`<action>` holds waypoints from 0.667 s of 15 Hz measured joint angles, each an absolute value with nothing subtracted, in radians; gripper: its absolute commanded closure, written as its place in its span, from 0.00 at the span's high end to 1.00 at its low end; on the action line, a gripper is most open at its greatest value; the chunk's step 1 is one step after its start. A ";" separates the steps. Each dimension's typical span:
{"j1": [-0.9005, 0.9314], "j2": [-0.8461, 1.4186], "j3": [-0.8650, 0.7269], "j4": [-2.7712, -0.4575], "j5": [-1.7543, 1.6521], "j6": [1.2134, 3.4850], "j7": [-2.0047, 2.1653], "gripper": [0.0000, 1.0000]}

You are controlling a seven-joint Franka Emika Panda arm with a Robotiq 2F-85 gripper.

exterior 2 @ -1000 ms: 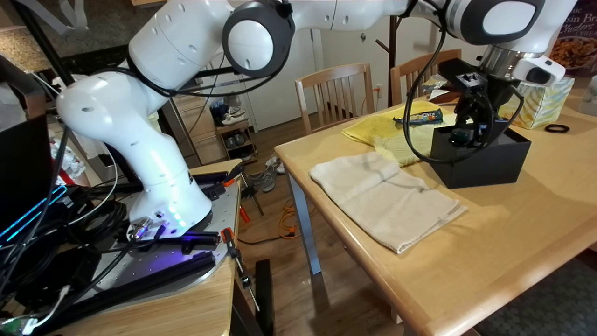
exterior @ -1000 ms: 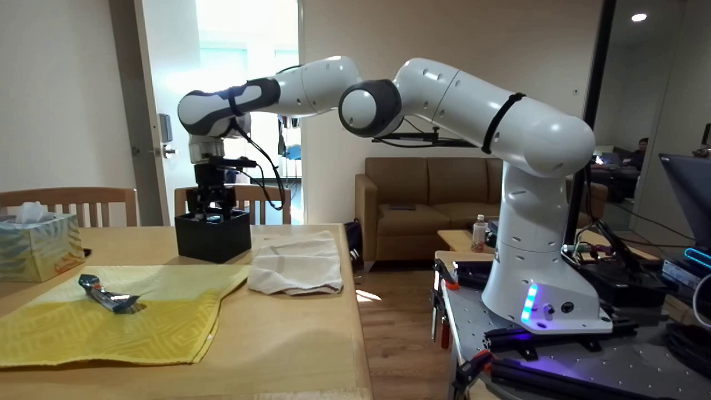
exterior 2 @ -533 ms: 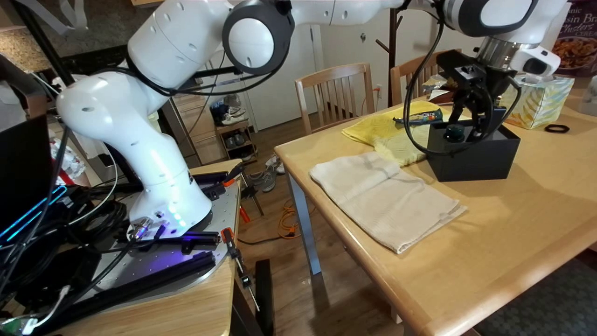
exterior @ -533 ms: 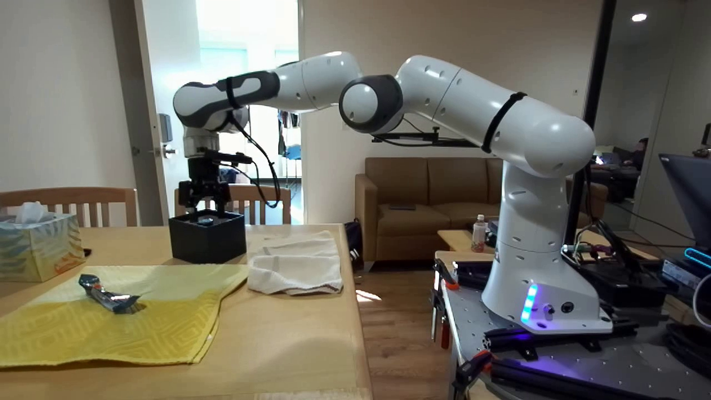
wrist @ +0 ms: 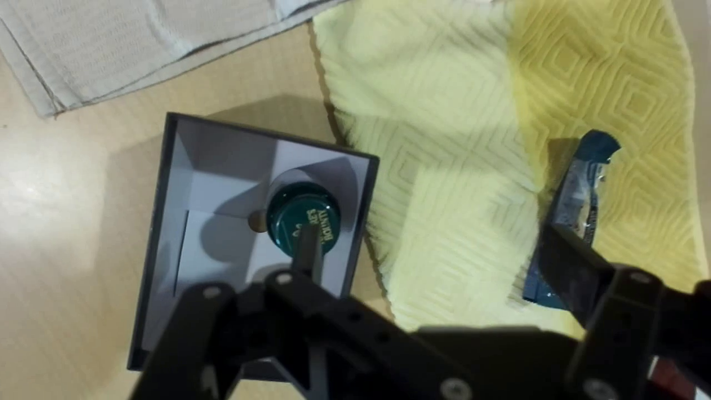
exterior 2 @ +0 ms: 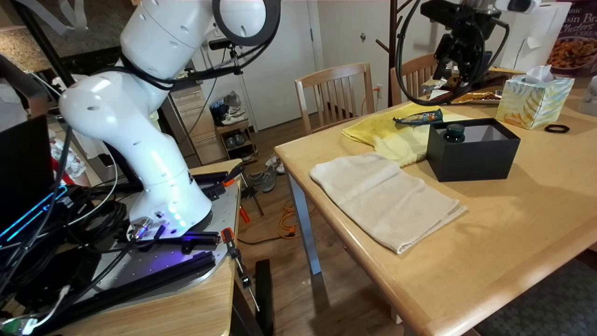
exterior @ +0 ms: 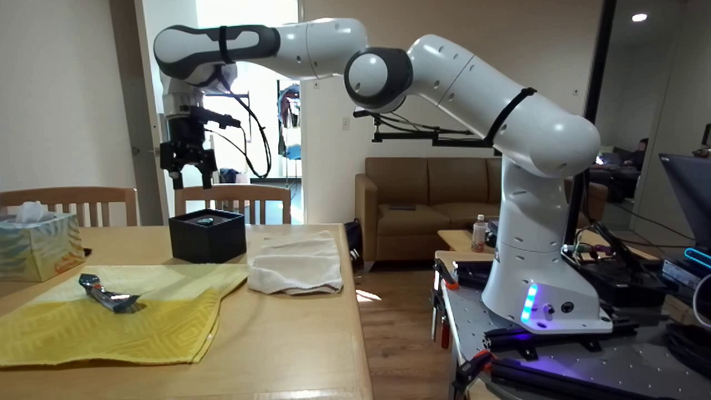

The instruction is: Put the bottle inside the box

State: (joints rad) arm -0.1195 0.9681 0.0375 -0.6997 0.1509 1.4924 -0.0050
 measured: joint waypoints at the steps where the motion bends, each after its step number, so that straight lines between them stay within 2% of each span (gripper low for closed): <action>1: -0.110 0.951 0.037 -0.701 0.150 1.461 -0.005 1.00; 10: -0.069 0.879 0.038 -0.816 0.150 1.249 -0.112 1.00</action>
State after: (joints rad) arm -0.0686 0.8792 0.0384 -0.8159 0.1497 1.2490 -0.1121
